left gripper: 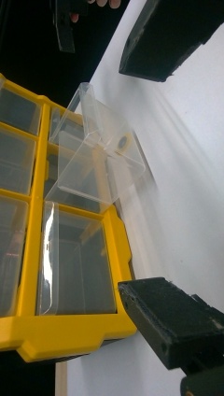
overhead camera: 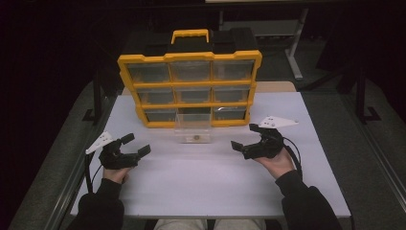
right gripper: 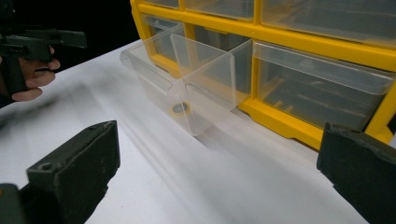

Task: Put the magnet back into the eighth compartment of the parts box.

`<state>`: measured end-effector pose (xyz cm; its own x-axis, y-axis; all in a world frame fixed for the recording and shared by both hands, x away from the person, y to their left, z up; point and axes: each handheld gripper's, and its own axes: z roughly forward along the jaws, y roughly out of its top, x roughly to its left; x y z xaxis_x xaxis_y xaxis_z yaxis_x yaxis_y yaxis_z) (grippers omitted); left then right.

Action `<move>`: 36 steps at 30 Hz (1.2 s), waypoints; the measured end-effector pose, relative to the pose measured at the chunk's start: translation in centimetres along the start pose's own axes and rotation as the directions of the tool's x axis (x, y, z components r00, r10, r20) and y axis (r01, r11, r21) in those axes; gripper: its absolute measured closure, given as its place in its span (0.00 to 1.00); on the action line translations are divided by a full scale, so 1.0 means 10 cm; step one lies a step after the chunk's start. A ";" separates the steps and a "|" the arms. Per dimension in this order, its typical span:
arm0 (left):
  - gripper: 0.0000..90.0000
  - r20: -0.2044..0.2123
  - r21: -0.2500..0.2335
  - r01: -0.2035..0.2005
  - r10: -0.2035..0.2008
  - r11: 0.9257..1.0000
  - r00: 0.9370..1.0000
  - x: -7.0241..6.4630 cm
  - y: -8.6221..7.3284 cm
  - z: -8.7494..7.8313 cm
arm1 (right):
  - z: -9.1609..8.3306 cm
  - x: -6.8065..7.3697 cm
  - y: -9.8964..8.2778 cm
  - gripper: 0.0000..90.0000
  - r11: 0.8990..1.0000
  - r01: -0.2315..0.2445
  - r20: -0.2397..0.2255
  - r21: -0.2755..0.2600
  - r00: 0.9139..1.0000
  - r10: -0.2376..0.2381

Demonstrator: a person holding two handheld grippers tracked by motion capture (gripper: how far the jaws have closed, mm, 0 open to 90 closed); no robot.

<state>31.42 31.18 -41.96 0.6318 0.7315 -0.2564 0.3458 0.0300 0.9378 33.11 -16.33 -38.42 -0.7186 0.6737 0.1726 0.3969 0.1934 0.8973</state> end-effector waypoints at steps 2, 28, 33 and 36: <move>0.00 0.000 0.005 -0.001 0.001 1.000 1.000 0.00 0.00 0.00 | -0.03 -0.01 -0.03 0.00 1.000 -0.004 0.002 -0.014 1.000 0.004; 0.00 0.002 -0.004 0.009 -0.009 1.000 1.000 0.01 0.00 0.01 | -0.32 -0.16 -0.46 0.00 0.997 -0.059 0.039 -0.042 0.997 0.060; 0.00 -0.002 -0.005 0.010 -0.010 1.000 1.000 0.02 0.00 0.01 | -0.35 -0.18 -0.55 0.00 0.997 -0.071 0.041 -0.028 0.997 0.072; 0.00 -0.005 -0.004 0.011 -0.011 1.000 1.000 0.02 0.00 0.02 | -0.35 -0.20 -0.63 0.00 0.993 -0.117 0.022 -0.006 0.993 0.118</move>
<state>31.72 31.20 -42.09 0.6247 0.7343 -0.2655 0.3501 0.0405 0.9358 30.07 -21.42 -43.01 -0.6541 0.7074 0.2678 0.4752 0.1089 0.8731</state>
